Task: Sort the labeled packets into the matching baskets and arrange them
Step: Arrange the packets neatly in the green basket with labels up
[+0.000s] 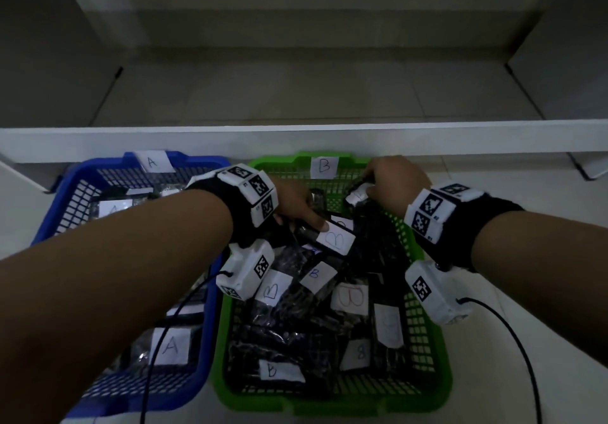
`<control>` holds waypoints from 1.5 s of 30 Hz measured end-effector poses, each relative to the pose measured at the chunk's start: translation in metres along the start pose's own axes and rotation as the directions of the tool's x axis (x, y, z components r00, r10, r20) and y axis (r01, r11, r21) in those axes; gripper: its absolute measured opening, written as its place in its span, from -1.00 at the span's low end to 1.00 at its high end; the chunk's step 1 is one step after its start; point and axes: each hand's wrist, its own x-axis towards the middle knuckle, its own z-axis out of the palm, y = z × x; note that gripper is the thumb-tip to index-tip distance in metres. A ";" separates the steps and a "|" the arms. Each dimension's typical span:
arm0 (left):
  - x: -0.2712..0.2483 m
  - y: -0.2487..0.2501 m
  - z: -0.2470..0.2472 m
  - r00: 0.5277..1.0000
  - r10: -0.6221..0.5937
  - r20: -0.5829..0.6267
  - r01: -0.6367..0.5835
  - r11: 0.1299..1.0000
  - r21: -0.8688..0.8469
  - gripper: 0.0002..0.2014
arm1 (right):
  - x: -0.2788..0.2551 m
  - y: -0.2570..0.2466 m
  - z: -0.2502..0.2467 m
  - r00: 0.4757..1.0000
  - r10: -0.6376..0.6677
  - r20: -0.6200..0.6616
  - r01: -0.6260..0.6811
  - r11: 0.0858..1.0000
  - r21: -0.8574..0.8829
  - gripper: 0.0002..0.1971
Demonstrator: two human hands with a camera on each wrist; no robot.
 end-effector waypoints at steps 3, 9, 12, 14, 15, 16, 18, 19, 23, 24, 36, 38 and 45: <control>-0.006 -0.003 0.002 1.000 0.015 -0.023 -0.014 1.000 0.016 -0.42 | -0.002 -0.002 0.004 0.999 -0.010 -0.046 -0.001 0.969 -0.246 -0.84; -0.013 0.000 0.008 0.997 0.046 -0.054 -0.046 0.999 -0.001 -0.29 | -0.001 0.000 0.013 0.998 0.005 -0.064 -0.020 0.970 -0.242 -0.74; -0.013 -0.003 0.008 0.998 0.053 -0.037 -0.055 0.998 -0.035 -0.32 | 0.001 0.003 0.011 0.998 0.041 -0.051 -0.051 0.976 -0.210 -0.81; -0.014 -0.005 0.009 0.997 0.064 -0.045 -0.067 0.996 -0.051 -0.32 | 0.003 0.006 0.009 0.999 0.033 -0.023 -0.037 0.975 -0.221 -0.81; -0.014 -0.005 0.010 0.996 0.071 -0.054 -0.075 0.995 -0.061 -0.32 | 0.005 0.006 0.009 0.999 0.030 -0.010 -0.032 0.974 -0.222 -0.81; -0.014 -0.005 0.011 0.995 0.076 -0.063 -0.080 0.994 -0.074 -0.32 | 0.007 0.007 0.009 0.999 0.034 -0.009 -0.035 0.974 -0.222 -0.81; -0.014 -0.006 0.013 0.995 0.073 -0.067 -0.079 0.992 -0.098 -0.32 | 0.010 0.008 0.009 0.999 0.051 -0.013 -0.053 0.977 -0.206 -0.82; -0.014 -0.006 0.014 0.996 0.069 -0.064 -0.075 0.992 -0.102 -0.32 | 0.012 0.007 0.009 0.998 0.062 -0.007 -0.062 0.978 -0.197 -0.83; -0.016 -0.004 0.013 0.997 0.058 -0.051 -0.063 0.993 -0.097 -0.32 | 0.010 0.004 0.011 0.998 0.046 0.042 -0.033 0.962 -0.272 -0.85; -0.016 -0.004 0.013 0.997 0.056 -0.051 -0.060 0.994 -0.091 -0.31 | 0.008 0.003 0.012 0.999 0.024 0.043 -0.009 0.952 -0.306 -0.86; -0.013 -0.009 0.015 0.994 0.089 -0.062 -0.101 0.965 -0.241 -0.29 | -0.001 -0.016 -0.002 0.987 -0.074 0.144 0.017 0.931 0.363 -0.83; -0.012 -0.012 0.016 0.993 0.099 -0.062 -0.111 0.958 -0.266 -0.27 | -0.003 -0.021 -0.005 0.950 -0.190 0.247 0.104 0.940 0.326 -0.77; -0.016 -0.017 0.009 0.980 0.115 -0.161 -0.127 0.990 -0.068 -0.48 | 0.001 -0.034 0.009 0.896 -0.199 0.396 0.171 0.980 0.107 -0.62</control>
